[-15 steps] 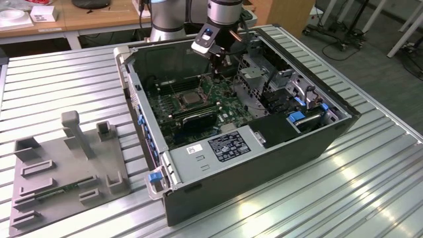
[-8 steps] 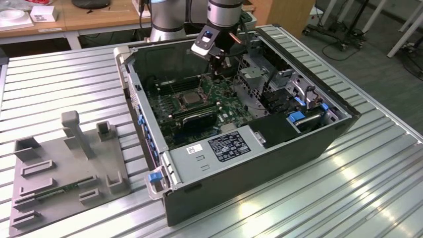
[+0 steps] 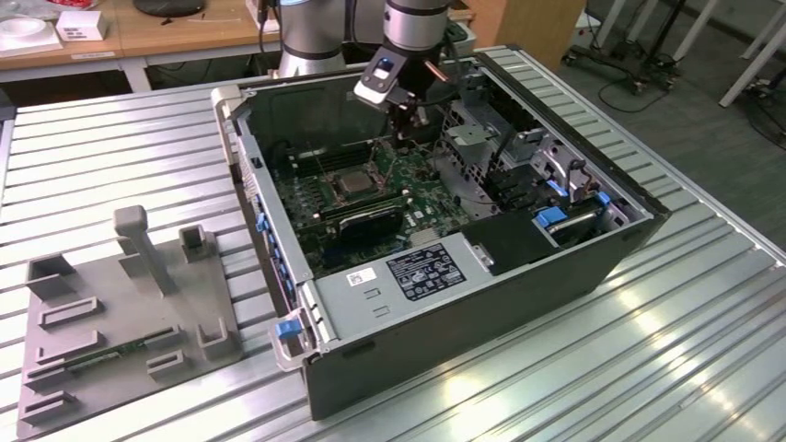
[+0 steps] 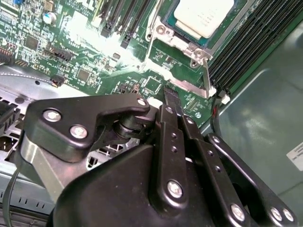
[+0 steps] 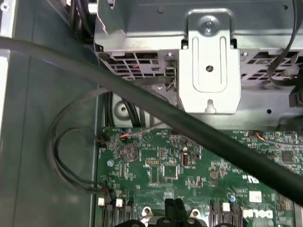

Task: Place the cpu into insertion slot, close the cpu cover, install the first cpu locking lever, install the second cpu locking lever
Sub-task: 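Close the cpu cover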

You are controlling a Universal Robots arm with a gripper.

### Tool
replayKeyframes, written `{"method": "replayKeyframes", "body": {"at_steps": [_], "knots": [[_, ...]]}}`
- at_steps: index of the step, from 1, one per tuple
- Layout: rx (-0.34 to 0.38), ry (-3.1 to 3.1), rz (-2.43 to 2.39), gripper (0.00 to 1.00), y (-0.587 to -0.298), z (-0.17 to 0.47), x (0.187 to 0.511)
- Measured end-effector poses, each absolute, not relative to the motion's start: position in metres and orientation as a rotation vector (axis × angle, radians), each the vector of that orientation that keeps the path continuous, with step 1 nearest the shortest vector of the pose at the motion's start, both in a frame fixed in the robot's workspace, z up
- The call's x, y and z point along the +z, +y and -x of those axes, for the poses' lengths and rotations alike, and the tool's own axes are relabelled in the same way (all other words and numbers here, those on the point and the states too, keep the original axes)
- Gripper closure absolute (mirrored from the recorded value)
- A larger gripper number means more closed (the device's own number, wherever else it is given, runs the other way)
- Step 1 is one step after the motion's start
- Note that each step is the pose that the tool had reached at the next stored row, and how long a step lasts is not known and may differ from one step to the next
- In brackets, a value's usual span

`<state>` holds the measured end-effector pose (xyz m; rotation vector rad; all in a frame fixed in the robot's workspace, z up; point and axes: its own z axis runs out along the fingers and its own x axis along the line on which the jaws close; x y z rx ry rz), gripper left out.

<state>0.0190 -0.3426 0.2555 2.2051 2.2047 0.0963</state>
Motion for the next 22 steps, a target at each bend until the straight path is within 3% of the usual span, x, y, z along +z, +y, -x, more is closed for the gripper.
{"method": "replayKeyframes", "body": {"at_steps": [22], "knots": [[0.107, 2.199, -2.199, 0.89, -0.343, 0.012, 0.253]]}}
